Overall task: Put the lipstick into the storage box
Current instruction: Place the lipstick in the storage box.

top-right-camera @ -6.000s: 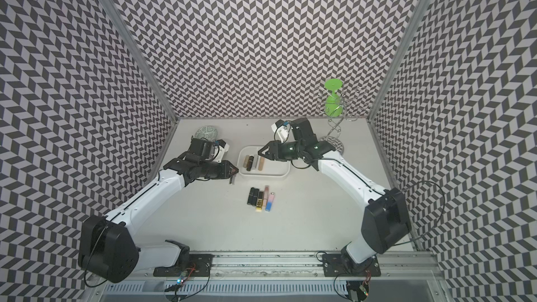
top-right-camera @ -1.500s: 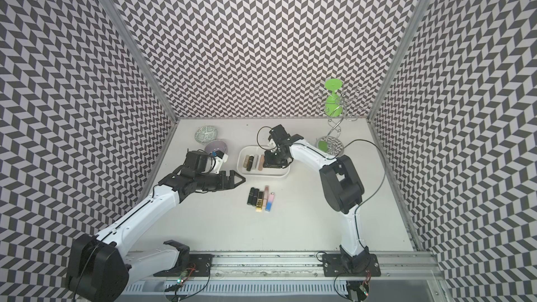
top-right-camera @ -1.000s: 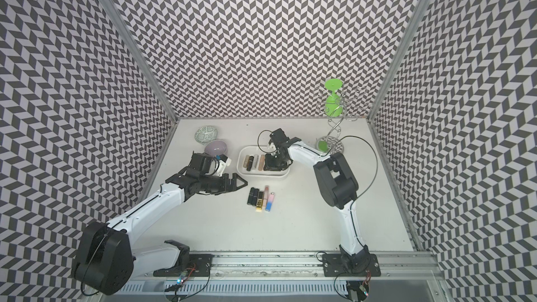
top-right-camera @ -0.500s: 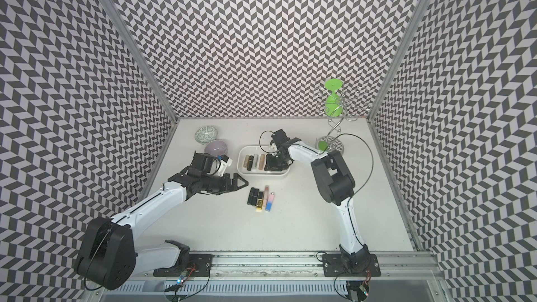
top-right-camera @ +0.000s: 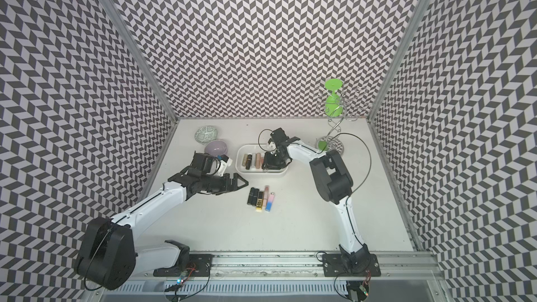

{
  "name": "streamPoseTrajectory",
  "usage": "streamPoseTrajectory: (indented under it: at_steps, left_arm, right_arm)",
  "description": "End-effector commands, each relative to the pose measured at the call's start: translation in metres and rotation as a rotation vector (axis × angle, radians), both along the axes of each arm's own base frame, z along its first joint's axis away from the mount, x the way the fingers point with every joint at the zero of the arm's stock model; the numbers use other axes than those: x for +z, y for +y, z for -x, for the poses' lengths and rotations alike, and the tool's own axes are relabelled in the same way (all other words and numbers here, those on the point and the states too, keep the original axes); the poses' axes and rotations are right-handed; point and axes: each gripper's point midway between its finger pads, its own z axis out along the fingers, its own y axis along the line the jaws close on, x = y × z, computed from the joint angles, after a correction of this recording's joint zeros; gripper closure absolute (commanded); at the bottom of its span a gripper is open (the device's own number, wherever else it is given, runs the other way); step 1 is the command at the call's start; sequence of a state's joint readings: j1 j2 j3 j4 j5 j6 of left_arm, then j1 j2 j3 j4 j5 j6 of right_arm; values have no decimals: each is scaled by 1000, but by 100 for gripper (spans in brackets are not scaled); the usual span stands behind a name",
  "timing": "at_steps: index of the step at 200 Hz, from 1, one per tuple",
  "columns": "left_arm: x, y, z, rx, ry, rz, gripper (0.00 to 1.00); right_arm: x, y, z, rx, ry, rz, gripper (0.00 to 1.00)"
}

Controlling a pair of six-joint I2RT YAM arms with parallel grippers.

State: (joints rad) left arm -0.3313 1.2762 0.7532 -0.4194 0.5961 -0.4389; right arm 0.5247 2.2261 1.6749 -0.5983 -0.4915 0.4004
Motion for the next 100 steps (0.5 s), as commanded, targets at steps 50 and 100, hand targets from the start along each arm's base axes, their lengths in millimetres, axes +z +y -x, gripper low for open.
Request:
streamPoseTrajectory:
  at_steps: [50,100]
  left_arm:
    - [9,1,2,-4,-27,14,1]
    - [20,-1,8,-4,-45,53,1]
  right_arm:
    - [45,16,-8,29,-98,-140,58]
    - [105,3,5,4,-203,-170,53]
